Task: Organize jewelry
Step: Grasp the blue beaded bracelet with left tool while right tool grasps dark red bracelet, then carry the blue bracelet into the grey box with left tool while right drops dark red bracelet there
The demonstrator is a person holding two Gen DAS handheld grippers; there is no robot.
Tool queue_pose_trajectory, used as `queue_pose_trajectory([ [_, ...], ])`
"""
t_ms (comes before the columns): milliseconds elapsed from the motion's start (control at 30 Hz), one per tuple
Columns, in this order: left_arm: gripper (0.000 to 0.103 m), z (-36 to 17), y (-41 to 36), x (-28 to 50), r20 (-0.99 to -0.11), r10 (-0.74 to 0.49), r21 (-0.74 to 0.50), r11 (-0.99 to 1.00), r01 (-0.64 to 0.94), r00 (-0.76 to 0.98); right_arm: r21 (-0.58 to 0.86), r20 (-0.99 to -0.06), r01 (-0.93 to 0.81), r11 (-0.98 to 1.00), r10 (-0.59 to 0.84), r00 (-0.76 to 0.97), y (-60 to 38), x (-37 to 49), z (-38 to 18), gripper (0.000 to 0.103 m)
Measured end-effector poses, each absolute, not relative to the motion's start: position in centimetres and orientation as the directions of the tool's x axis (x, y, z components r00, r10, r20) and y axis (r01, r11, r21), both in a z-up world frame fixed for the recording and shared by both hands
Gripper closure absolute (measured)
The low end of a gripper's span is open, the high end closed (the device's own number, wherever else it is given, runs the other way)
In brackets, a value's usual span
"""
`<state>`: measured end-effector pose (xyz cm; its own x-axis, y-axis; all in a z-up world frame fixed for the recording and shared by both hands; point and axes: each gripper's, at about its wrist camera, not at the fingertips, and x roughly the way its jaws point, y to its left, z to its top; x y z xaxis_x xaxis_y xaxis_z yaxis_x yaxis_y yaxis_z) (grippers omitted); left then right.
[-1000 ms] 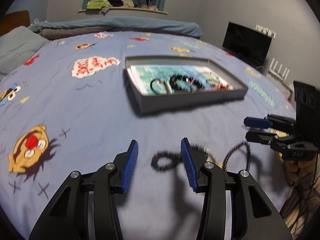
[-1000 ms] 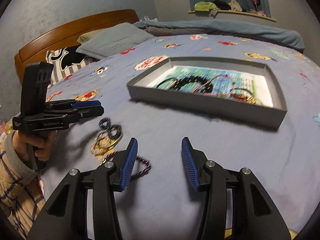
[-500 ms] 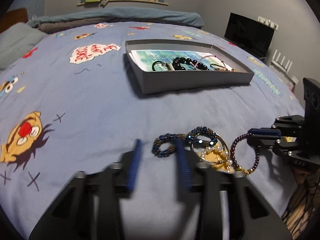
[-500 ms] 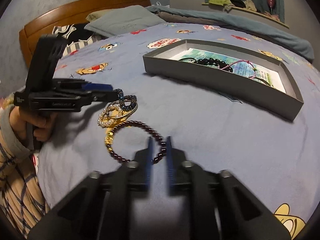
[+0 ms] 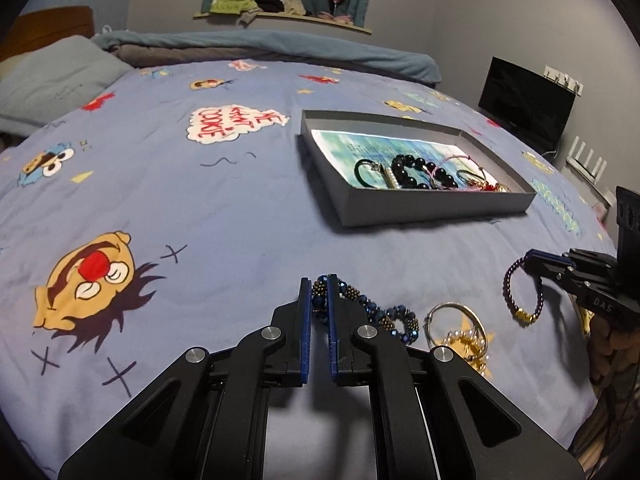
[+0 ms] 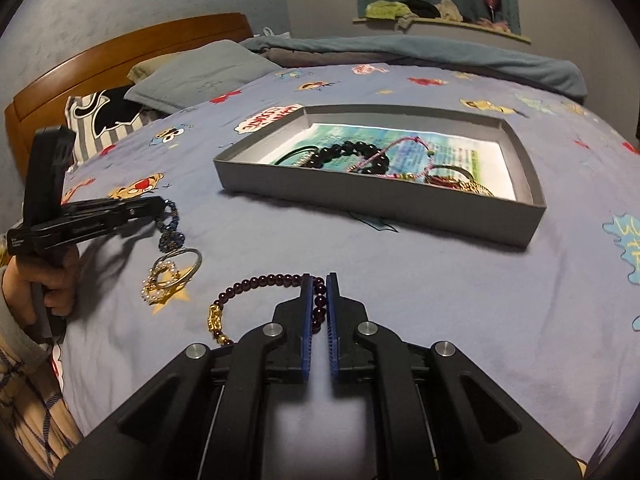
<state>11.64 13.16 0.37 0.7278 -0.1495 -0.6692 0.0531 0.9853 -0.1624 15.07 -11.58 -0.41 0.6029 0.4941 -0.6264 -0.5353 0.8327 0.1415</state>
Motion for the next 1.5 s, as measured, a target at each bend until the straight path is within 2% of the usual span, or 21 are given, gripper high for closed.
queue_pose_trajectory([
  [100, 0.095, -0.2, 12.7, 11.7, -0.69, -0.162, -0.15, 0.986, 0.08, 0.705, 0.148, -0.635, -0.533, 0.833, 0.493, 0.594, -11.5, 15.4, -0.6, 0.096],
  [133, 0.089, -0.4, 12.5, 11.7, -0.695, -0.165, -0.147, 0.985, 0.087, 0.699, 0.15, -0.636, -0.533, 0.833, 0.494, 0.593, -11.5, 15.4, -0.7, 0.096],
  [267, 0.083, -0.9, 12.4, 12.1, -0.707, -0.166, -0.146, 0.985, 0.088, 0.688, 0.162, -0.643, -0.535, 0.829, 0.5, 0.581, -11.5, 15.4, -1.0, 0.094],
  [500, 0.077, -2.1, 12.9, 13.6, -0.738, -0.196, -0.183, 0.979, 0.088, 0.645, 0.159, -0.651, -0.552, 0.818, 0.508, 0.564, -11.1, 15.2, -1.2, 0.086],
  [600, 0.079, -2.2, 12.8, 13.6, -0.743, -0.205, -0.186, 0.978, 0.098, 0.637, 0.163, -0.648, -0.559, 0.813, 0.516, 0.561, -11.0, 15.2, -1.2, 0.088],
  [633, 0.086, -2.1, 12.6, 13.4, -0.74, -0.209, -0.185, 0.977, 0.105, 0.639, 0.169, -0.646, -0.561, 0.81, 0.521, 0.558, -11.0, 15.2, -1.2, 0.095],
  [667, 0.088, -2.0, 12.5, 13.3, -0.737, -0.21, -0.181, 0.977, 0.111, 0.642, 0.177, -0.643, -0.564, 0.806, 0.529, 0.554, -11.1, 15.2, -1.1, 0.096],
  [700, 0.096, -1.7, 12.4, 13.1, -0.733, -0.204, -0.174, 0.978, 0.112, 0.649, 0.18, -0.637, -0.565, 0.805, 0.534, 0.557, -11.2, 15.2, -1.0, 0.097],
  [967, 0.096, 1.7, 11.2, 12.0, -0.632, -0.253, -0.198, 0.967, 0.163, 0.733, 0.172, -0.565, -0.578, 0.798, 0.561, 0.605, -11.4, 14.7, 1.1, 0.097],
  [1500, 0.096, 6.6, 9.2, 13.1, -0.512, -0.302, -0.201, 0.952, 0.23, 0.804, 0.162, -0.454, -0.567, 0.808, 0.571, 0.684, -12.7, 15.5, 5.5, 0.097],
])
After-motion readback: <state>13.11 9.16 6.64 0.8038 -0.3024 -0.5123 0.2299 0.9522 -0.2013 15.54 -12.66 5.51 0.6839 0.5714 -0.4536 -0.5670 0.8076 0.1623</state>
